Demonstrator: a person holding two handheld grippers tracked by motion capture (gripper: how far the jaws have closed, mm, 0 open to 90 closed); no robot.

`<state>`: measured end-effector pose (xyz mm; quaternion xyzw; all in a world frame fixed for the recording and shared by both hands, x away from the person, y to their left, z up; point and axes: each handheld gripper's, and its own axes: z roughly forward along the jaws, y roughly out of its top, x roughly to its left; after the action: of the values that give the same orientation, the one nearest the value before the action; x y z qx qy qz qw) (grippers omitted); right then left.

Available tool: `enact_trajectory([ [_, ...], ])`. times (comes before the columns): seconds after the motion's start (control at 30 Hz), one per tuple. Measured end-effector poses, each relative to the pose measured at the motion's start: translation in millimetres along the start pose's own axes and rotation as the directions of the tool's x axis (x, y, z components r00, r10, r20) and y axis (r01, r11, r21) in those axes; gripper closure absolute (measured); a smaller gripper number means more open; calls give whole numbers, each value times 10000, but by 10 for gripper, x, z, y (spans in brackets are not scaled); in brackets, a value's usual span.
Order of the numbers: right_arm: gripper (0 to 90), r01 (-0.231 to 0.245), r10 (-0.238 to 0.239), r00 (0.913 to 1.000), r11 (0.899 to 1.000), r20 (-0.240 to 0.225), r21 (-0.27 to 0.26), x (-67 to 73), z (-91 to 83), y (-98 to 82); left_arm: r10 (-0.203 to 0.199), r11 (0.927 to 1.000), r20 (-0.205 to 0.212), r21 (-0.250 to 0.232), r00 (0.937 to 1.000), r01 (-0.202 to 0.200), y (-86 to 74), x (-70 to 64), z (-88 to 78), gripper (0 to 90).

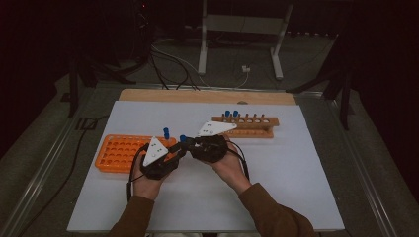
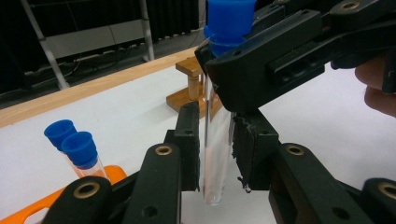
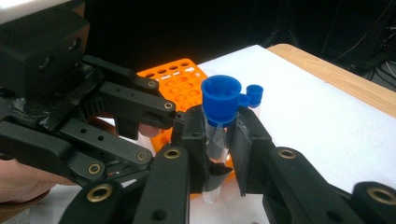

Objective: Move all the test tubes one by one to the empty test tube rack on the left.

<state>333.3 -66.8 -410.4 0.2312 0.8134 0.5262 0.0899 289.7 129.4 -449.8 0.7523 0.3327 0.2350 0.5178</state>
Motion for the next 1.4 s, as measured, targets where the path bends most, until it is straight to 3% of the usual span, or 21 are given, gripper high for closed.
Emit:
enact_trajectory([
  [0.27,747,-151,150,9998,9999,-121,-78,-6,11,-8,141,9999,-107,-2,9998,-141,0,2,-19,778],
  [0.47,536,-654,640,9975,9966,-289,-499,-91,-96,-21,-370,9993,-537,-114,9979,364,-62,154,-88,780],
  [0.63,387,-827,838,9962,9955,220,-472,-176,-185,-46,-546,9984,-1011,-219,9934,526,-117,263,-138,780],
  [0.8,274,-678,703,9941,9971,822,-336,-220,-242,-104,-529,9985,-1334,-204,9896,506,-172,309,-127,780],
  [1.4,254,-601,644,9913,9974,1144,-407,-304,-370,-202,-679,9974,-1838,-375,9806,620,-329,382,-2,778],
])
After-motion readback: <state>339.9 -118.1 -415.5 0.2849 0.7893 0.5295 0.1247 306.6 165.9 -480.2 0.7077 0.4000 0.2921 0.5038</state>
